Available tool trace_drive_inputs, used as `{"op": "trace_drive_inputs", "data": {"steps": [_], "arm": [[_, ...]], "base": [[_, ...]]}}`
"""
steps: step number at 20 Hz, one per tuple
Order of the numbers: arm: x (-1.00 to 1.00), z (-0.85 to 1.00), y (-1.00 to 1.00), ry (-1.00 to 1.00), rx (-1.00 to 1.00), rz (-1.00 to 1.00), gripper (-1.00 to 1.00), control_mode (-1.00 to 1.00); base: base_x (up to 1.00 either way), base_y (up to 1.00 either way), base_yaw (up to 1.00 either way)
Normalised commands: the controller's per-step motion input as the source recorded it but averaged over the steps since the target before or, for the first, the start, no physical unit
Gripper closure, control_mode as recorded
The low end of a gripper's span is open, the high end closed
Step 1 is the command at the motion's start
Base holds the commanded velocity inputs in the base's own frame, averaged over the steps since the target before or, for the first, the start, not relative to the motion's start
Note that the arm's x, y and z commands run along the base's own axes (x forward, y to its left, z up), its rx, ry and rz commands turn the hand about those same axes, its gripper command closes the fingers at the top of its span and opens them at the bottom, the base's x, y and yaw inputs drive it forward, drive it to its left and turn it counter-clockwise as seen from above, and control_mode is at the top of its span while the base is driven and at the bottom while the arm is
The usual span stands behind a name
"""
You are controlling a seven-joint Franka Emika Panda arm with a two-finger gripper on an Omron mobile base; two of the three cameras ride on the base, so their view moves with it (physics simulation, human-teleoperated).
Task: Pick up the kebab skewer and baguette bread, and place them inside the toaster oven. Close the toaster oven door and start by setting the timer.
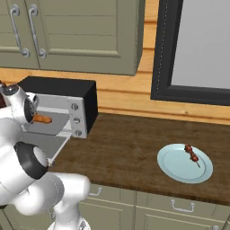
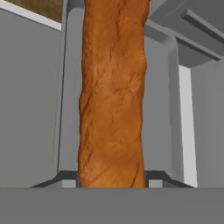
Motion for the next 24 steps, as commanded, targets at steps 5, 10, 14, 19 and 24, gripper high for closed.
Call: {"op": "trace_drive_inputs", "data": {"steps": [5,10,14,19,24], "arm": [[0.24,-0.18,0.07,0.00,0.00,0.03,1.00,-1.00],[0.13,-0.05,0.01,-0.01,0.00,0.00,1.00,-1.00],[0.27,-0.06,0.00,0.00,0.00,0.00,1.00,-1.00],[0.27,-0.01,0.01,0.00,0.00,0.00,1.00,-1.00],[0.19,-0.09,0.02,0.00,0.00,0.00,1.00,-1.00]], "base": [[0.00,0.00,0.00],[0.00,0.00,0.00],[0.00,0.00,0.00],[0.00,0.00,0.00],[0.00,0.00,0.00]]}}
